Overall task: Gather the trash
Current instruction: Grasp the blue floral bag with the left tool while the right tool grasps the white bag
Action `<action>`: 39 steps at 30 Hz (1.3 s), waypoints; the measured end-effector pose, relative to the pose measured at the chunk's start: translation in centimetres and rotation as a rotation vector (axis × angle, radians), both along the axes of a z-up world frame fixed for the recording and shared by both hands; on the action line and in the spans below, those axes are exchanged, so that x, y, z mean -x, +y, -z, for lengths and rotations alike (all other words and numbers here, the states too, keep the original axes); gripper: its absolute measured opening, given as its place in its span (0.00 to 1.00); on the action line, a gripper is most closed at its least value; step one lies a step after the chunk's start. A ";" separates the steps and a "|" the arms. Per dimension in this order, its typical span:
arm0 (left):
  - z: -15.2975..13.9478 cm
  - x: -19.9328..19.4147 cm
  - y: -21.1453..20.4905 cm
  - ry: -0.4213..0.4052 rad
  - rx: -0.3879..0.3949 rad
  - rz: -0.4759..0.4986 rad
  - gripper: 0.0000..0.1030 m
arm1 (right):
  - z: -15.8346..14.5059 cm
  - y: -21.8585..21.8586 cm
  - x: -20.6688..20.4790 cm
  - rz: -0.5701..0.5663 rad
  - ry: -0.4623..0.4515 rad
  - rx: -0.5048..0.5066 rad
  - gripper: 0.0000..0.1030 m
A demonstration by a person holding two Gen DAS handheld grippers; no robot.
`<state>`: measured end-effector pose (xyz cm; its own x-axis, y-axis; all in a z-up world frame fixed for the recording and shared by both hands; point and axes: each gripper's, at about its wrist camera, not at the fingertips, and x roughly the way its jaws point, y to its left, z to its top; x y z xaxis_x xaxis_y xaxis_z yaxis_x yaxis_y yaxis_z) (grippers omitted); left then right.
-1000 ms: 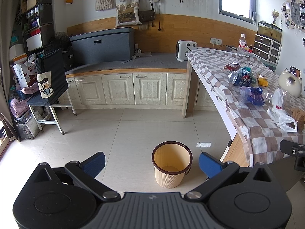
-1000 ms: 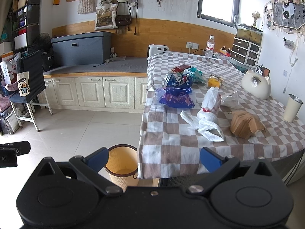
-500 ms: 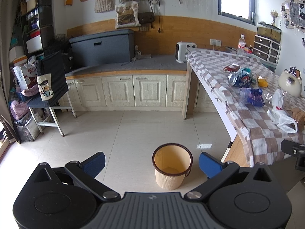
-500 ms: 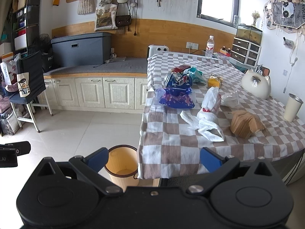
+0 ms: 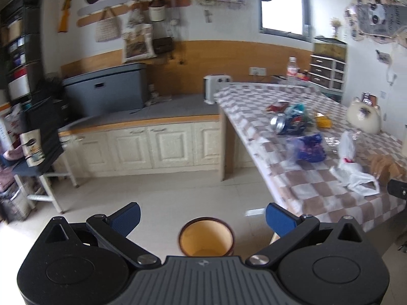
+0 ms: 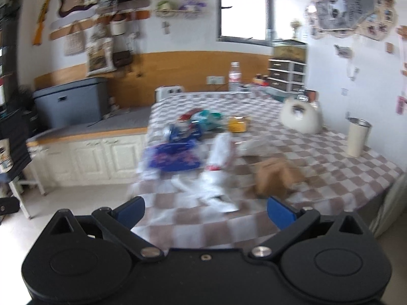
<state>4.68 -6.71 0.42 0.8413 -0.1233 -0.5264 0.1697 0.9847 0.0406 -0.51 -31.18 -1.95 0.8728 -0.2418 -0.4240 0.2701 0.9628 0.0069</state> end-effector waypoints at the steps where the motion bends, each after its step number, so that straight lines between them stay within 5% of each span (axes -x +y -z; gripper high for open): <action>1: 0.1 -0.5 -0.7 -0.002 -0.001 0.019 1.00 | 0.1 -0.9 -0.1 0.023 -0.007 -0.001 1.00; 10: 0.6 -5.6 -6.7 -0.022 0.019 0.158 1.00 | 1.9 -7.4 -1.2 0.107 -0.059 -0.003 1.00; 19: -0.6 -12.3 -11.0 -0.027 0.047 0.272 1.00 | 3.9 -11.1 -3.2 0.088 -0.184 -0.232 1.00; 24: -1.1 -15.5 -13.2 0.032 0.001 0.352 1.00 | 4.5 -11.0 -5.1 0.084 -0.180 -0.279 1.00; 28: -1.4 -17.5 -14.3 0.000 -0.039 0.404 1.00 | 5.2 -10.6 -6.4 0.103 -0.177 -0.336 0.99; 39: -0.4 -20.8 -17.4 0.057 -0.135 0.597 1.00 | 6.8 -9.4 -11.0 0.017 -0.071 -0.460 0.64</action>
